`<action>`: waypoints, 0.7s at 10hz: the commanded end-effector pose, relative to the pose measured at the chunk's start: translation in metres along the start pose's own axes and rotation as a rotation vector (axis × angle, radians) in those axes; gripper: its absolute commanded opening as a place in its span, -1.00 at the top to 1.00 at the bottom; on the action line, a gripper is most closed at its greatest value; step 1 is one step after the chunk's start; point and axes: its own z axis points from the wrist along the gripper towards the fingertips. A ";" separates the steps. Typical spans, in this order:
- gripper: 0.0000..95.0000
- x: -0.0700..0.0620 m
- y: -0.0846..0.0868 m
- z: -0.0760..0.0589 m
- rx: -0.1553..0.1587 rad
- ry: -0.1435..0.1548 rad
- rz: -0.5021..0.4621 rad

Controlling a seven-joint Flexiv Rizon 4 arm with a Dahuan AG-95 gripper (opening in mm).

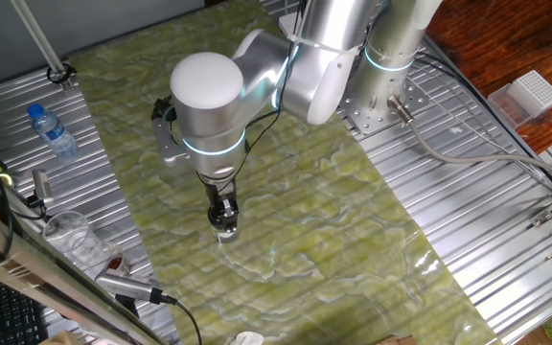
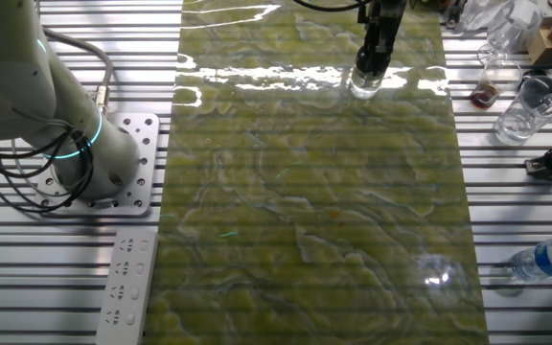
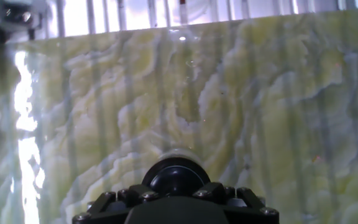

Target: Screw the lid onto the jar

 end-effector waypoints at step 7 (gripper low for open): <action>1.00 -0.002 0.000 0.007 0.010 -0.022 0.109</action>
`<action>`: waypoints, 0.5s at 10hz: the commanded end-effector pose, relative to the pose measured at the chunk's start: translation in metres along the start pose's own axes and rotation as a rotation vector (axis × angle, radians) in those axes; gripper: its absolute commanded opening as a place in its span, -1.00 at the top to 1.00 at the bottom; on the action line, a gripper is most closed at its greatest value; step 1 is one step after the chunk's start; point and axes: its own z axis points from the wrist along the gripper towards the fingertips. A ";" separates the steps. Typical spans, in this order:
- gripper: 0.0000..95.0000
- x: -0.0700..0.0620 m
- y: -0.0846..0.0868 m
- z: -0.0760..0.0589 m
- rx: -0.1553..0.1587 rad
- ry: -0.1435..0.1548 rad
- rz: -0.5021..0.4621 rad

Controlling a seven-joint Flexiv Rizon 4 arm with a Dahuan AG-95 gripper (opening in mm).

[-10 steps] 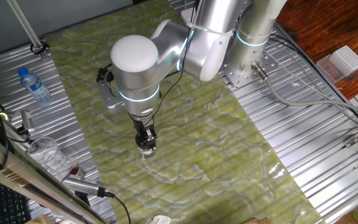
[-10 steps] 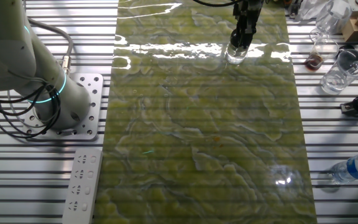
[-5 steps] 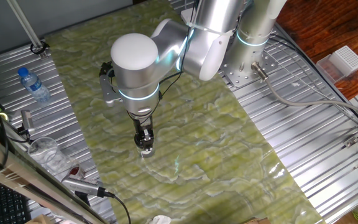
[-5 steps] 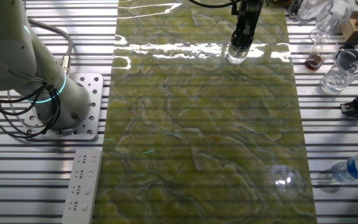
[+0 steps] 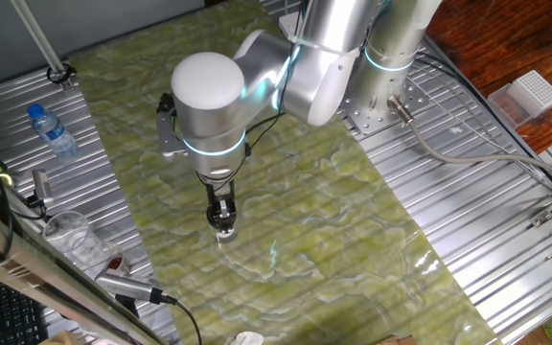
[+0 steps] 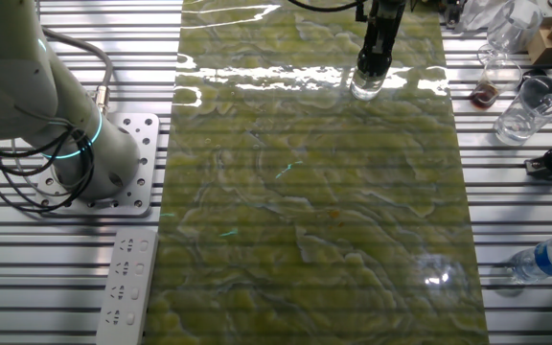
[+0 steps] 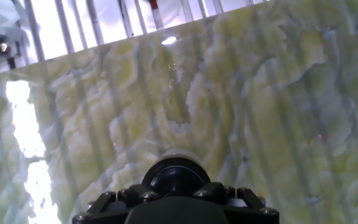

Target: Screw the lid onto the jar

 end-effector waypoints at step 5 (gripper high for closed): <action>1.00 0.000 0.001 0.005 -0.004 -0.016 -0.007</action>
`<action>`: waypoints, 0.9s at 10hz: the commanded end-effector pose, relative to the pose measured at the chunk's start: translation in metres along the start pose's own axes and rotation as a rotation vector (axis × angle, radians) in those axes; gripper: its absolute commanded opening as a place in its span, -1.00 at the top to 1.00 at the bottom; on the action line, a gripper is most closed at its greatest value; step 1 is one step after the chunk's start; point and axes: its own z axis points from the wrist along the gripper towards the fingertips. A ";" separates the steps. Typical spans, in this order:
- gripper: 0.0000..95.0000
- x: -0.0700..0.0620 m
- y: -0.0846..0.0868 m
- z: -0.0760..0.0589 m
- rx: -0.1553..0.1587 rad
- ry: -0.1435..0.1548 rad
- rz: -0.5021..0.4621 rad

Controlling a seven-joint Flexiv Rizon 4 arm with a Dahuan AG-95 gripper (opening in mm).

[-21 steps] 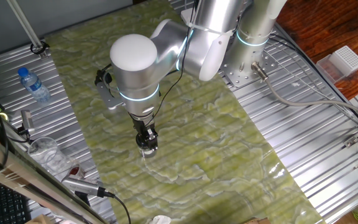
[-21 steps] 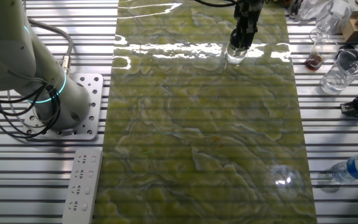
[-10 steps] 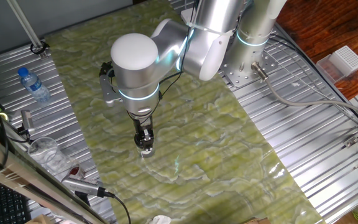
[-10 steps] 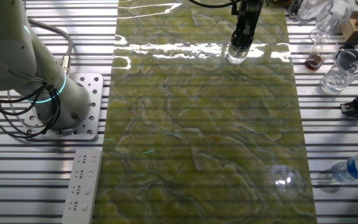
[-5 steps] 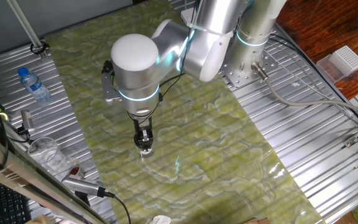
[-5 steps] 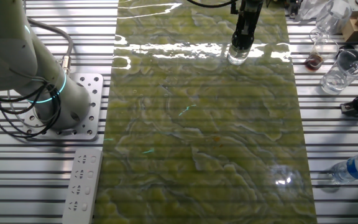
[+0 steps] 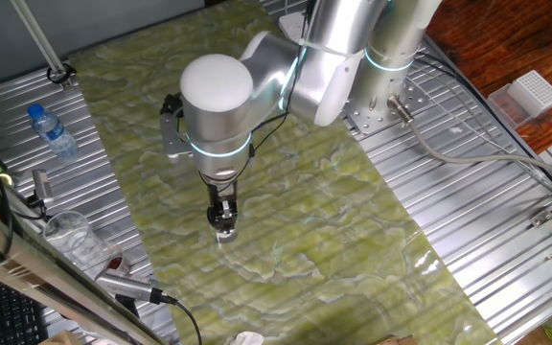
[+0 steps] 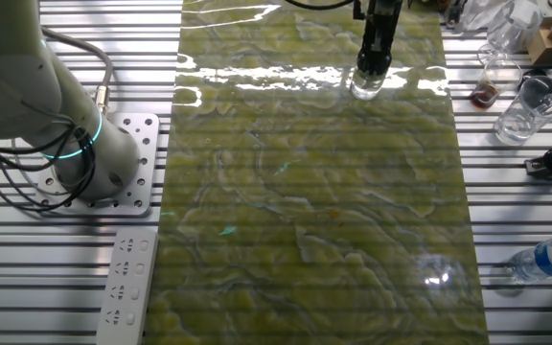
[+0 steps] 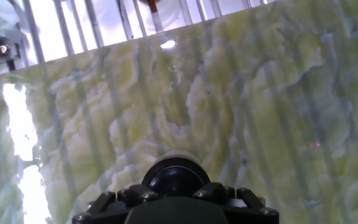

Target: Screw the lid onto the jar

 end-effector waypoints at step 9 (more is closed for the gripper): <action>-1.00 0.000 -0.001 0.005 0.002 -0.008 -0.227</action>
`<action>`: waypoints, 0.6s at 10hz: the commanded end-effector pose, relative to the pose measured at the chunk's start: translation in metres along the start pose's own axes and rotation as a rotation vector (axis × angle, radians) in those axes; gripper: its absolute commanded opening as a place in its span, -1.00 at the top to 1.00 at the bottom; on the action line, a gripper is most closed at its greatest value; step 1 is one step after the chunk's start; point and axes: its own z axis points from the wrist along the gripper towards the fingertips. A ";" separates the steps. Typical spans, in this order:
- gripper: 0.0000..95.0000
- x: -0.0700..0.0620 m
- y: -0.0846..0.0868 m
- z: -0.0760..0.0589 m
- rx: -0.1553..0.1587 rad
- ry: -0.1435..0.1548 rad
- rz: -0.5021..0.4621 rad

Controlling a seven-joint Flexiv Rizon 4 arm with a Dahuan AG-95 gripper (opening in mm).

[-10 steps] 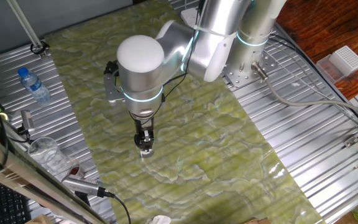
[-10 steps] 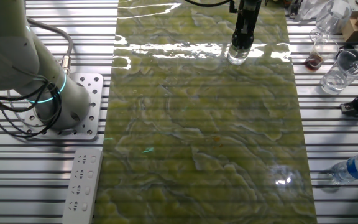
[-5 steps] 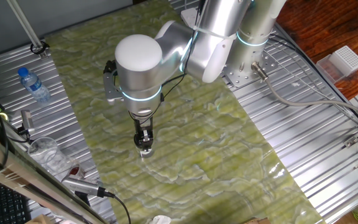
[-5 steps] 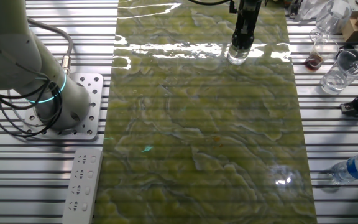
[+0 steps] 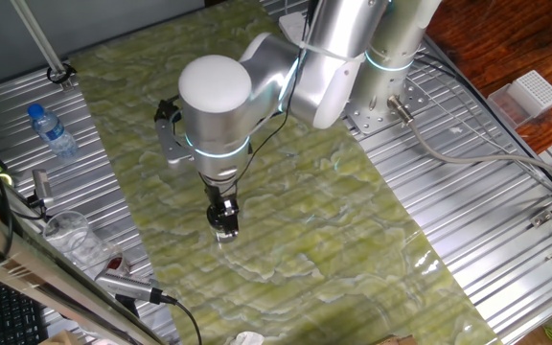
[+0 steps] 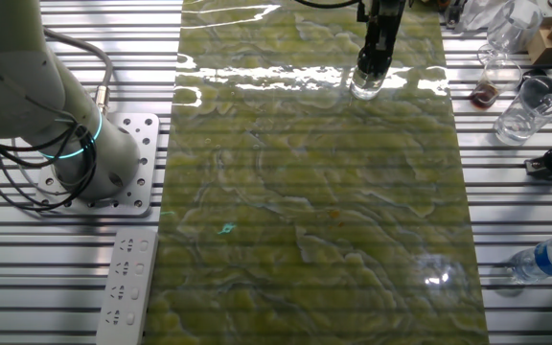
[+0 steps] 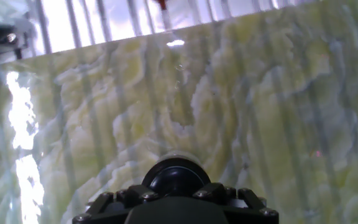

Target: Screw the lid onto the jar

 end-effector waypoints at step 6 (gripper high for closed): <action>-1.00 0.001 0.000 0.003 0.056 0.017 -0.635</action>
